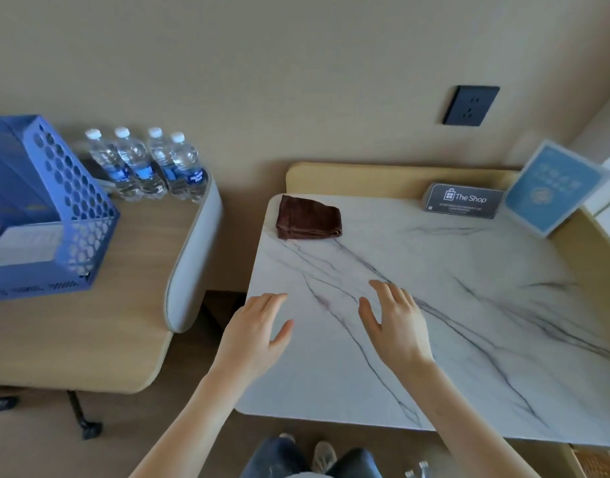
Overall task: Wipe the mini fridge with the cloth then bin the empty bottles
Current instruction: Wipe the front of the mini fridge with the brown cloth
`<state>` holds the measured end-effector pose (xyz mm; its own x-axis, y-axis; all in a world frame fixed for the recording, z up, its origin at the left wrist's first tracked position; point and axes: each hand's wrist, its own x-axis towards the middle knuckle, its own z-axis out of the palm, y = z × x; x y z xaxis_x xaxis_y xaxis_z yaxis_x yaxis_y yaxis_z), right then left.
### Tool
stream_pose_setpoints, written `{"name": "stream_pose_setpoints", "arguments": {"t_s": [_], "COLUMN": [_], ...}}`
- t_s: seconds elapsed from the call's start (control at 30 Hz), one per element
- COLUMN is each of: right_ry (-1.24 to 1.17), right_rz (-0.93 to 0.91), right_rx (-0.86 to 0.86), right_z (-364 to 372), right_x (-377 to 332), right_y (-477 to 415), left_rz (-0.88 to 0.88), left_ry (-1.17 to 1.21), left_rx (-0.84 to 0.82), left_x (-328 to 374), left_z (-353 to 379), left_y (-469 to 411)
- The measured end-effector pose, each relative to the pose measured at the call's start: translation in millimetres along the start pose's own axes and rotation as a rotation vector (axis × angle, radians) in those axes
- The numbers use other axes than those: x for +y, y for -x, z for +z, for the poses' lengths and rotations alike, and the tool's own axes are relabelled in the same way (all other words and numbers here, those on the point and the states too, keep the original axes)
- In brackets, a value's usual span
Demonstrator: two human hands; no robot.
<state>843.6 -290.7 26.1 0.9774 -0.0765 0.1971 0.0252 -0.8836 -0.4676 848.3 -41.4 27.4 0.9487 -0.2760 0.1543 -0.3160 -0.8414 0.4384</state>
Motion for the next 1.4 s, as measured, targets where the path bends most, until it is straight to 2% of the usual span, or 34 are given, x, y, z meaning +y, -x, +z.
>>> {"name": "stream_pose_setpoints", "arguments": {"t_s": [0.23,0.6,0.83,1.07,1.27,1.4], "right_ry": [-0.020,-0.055,-0.020,0.169,0.178,-0.081], "right_rz": [0.042,-0.043,-0.056,-0.020,0.055,0.262], "right_rx": [-0.007,-0.004,-0.150,-0.370,-0.445,-0.479], "right_z": [21.8,55.3,113.1,167.6,183.7,185.0], "right_x": [-0.5,-6.3,9.2,25.9,30.3,33.5], "right_y": [-40.9,-175.2,-273.1,-317.7,-325.8,-331.8], "left_rz": [0.054,0.141,0.061,-0.030,-0.050,-0.052], "left_ry": [0.003,0.032,0.033,0.061,0.068,0.053], "left_rx": [-0.013,0.051,0.005,-0.051,-0.065,-0.061], "left_x": [-29.4,-68.7,-100.3,-123.1,-132.3,-132.7], "left_z": [1.6,1.5,25.2,45.3,52.2,54.0], "left_y": [-62.1,-192.6,-247.8,-260.7,-259.0,-256.5]}}
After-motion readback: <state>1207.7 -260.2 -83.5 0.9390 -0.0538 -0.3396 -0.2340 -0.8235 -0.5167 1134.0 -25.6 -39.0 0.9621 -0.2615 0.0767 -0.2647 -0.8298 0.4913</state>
